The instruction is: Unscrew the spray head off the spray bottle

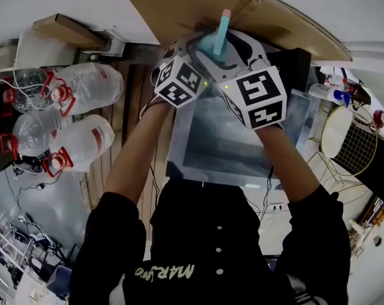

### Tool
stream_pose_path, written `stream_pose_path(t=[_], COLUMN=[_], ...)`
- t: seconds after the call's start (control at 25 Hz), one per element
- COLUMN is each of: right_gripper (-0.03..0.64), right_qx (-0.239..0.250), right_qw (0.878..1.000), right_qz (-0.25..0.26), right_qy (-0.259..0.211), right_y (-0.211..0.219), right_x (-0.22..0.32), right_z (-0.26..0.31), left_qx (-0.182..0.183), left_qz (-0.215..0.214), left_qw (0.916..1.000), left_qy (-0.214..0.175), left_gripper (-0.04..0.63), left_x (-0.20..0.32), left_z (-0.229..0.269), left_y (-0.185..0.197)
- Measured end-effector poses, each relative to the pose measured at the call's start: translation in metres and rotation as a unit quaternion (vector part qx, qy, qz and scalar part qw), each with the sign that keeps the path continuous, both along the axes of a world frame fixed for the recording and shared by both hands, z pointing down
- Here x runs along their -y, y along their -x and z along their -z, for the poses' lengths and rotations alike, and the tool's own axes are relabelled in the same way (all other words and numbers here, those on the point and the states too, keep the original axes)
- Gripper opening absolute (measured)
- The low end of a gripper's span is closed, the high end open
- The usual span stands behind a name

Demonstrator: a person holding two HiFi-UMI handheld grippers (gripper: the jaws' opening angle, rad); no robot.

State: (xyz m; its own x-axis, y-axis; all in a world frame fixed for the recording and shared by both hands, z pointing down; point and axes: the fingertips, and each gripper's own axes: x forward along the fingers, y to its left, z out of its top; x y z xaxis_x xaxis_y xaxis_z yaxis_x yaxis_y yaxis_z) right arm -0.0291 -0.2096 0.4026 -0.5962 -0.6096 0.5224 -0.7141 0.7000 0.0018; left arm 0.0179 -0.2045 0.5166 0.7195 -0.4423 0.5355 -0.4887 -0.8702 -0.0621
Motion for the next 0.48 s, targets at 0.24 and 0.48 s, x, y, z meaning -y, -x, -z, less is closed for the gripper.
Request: stream_pose_path(t=[0.24, 0.48], right_gripper=[0.200, 0.150], right_qx=[-0.022, -0.079], right_qw=[1.000, 0.993], right_qz=[0.013, 0.093], right_qy=[0.004, -0.002], right_y=[-0.007, -0.012], right_x=[0.004, 0.000], right_z=[0.001, 0.001], left_qx=[0.000, 0.001], left_qz=[0.001, -0.006], left_qw=[1.0000, 1.0000], left_qy=[0.002, 0.002], left_gripper=[0.396, 0.396], left_x=[0.000, 0.000], left_z=[0.001, 0.000], left_y=[0.001, 0.001])
